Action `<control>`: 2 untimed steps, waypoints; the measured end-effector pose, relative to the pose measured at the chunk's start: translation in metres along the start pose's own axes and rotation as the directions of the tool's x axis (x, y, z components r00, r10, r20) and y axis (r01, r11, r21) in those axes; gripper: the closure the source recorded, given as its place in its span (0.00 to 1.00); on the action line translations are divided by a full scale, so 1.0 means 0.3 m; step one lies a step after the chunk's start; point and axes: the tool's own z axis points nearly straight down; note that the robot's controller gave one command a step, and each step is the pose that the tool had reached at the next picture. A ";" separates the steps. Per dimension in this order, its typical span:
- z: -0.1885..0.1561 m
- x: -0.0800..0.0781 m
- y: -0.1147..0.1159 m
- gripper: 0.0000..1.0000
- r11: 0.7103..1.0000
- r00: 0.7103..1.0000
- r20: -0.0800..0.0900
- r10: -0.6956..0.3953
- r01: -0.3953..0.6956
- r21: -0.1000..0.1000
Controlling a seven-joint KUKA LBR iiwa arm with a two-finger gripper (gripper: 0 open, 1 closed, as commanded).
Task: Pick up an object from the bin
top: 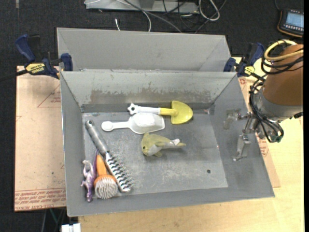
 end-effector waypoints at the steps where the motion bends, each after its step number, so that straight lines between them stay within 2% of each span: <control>1: 0.400 -0.085 0.319 0.00 0.989 0.989 -0.003 -0.151 0.151 -0.004; 2: 0.194 -0.091 0.273 0.00 0.945 0.945 0.013 -0.327 0.327 0.009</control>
Offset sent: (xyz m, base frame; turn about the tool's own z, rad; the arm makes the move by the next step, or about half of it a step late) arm 0.0255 0.0819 -0.0603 -0.3366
